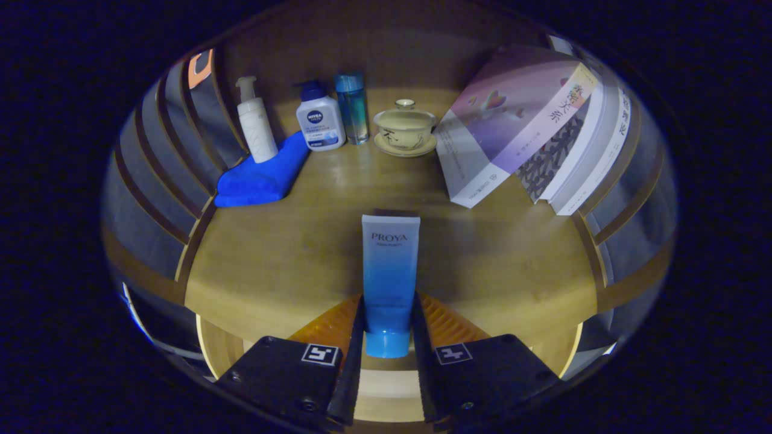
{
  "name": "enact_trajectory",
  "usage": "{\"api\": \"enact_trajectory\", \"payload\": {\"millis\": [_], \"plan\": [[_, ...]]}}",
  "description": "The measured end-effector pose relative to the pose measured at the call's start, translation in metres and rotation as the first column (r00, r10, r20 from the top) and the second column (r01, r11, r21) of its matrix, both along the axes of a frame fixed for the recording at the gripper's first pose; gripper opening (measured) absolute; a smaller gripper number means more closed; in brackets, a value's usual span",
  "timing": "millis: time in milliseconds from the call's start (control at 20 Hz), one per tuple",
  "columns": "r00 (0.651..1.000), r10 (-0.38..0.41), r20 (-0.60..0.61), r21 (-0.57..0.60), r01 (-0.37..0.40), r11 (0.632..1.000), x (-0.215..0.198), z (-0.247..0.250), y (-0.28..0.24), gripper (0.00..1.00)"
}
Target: Pull open the drawer, take out the items inside it, and place them on the countertop above the cabinet.
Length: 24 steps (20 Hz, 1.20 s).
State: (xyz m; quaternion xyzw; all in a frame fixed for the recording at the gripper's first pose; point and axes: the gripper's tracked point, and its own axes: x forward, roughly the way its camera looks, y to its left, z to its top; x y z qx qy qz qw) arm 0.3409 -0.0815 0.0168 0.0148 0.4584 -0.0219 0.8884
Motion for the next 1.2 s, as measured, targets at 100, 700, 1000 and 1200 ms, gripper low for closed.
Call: {"api": "enact_trajectory", "payload": {"millis": [100, 700, 1000, 1200], "plan": [[1.0, 0.007, 0.019, -0.016, -0.007, 1.0, 0.002, -0.003, 0.0, 0.45], [0.892, -0.01, 0.451, 0.02, 0.001, 1.0, -0.042, 0.074, -0.002, 0.8], [0.72, 0.046, 0.693, -0.014, -0.051, 0.999, -0.148, 0.112, 0.006, 0.91], [0.612, -0.001, 0.791, 0.032, -0.04, 0.999, -0.221, 0.115, 0.001, 1.0]]}}
